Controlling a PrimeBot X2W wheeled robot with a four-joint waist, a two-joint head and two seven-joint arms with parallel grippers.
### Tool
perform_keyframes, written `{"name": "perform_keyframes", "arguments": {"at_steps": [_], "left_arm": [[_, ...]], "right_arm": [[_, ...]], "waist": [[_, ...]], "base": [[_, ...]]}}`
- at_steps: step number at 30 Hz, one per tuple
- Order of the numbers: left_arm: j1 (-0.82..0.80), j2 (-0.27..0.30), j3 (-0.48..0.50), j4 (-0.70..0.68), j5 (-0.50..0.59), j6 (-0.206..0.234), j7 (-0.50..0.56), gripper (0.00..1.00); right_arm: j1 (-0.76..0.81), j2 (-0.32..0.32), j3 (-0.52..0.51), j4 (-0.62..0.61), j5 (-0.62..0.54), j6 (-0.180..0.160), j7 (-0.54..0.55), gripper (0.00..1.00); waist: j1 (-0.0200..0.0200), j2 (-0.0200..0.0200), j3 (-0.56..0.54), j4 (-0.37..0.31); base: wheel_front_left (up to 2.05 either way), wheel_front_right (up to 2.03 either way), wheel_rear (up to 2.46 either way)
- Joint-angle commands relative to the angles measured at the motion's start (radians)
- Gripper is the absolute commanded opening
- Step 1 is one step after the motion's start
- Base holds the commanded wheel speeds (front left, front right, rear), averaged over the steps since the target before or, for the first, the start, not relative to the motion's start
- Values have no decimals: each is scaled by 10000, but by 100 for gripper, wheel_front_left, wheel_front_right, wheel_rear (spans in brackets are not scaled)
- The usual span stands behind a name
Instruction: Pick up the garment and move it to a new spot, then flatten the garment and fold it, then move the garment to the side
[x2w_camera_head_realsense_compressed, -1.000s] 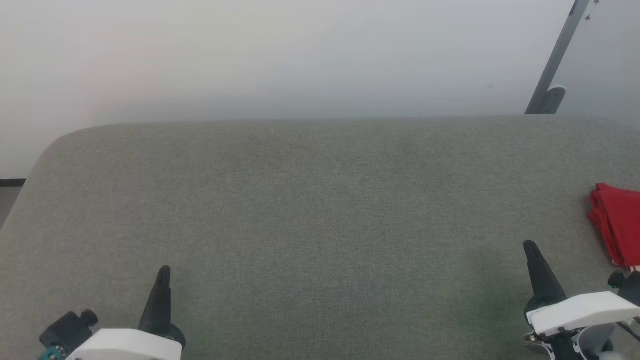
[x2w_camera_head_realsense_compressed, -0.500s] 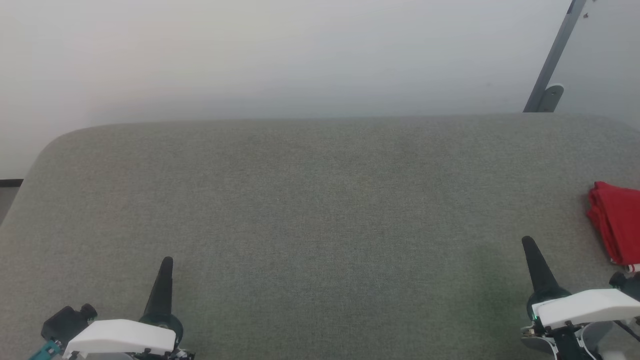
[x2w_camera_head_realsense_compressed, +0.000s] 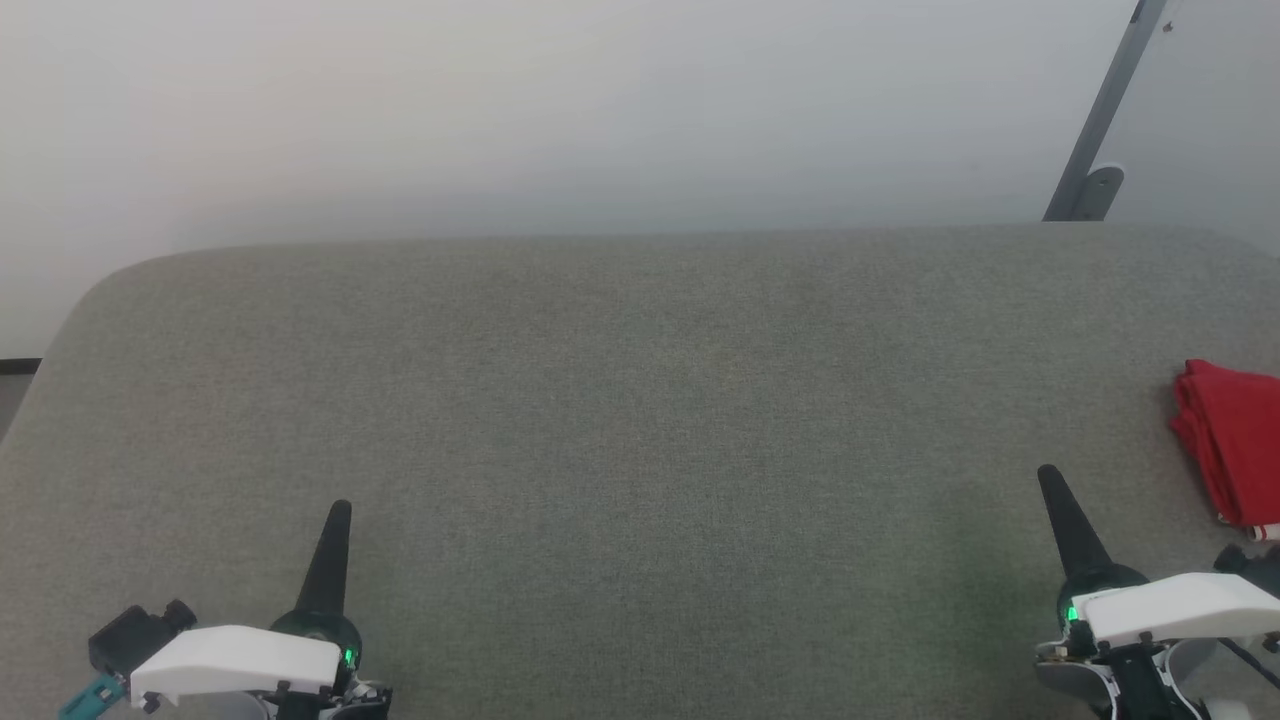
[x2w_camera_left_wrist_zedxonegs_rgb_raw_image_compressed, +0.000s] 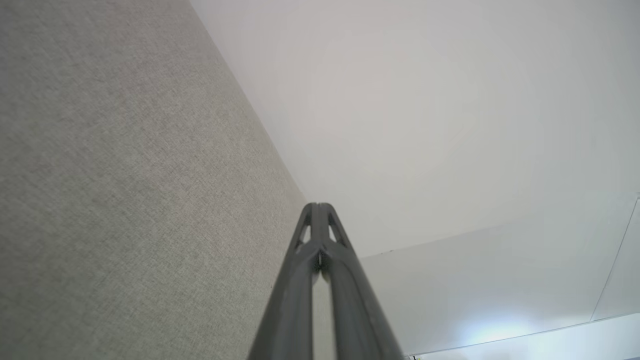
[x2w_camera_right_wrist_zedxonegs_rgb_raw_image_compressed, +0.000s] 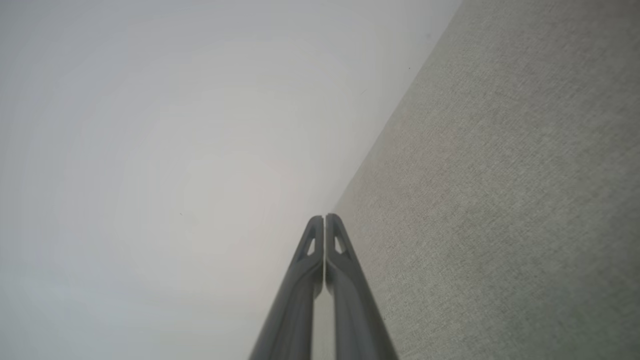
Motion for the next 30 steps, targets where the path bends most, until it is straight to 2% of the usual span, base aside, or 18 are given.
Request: {"name": "perform_keyframes", "arguments": {"at_steps": [1, 30], "left_arm": [[-253, 25, 43, -57, -208, -17, 67, 0], [-654, -97, 132, 120, -2316, -23, 689, 0]], "right_arm": [[-215, 5, -56, -43, 187, 3, 65, 0], [-378, 329, -276, -2, 2219, 4, 575, 0]], "waist": [[0, -1, 2, -3], [0, -1, 71, -99]], "base": [[0, 0, 0], [0, 0, 0]]}}
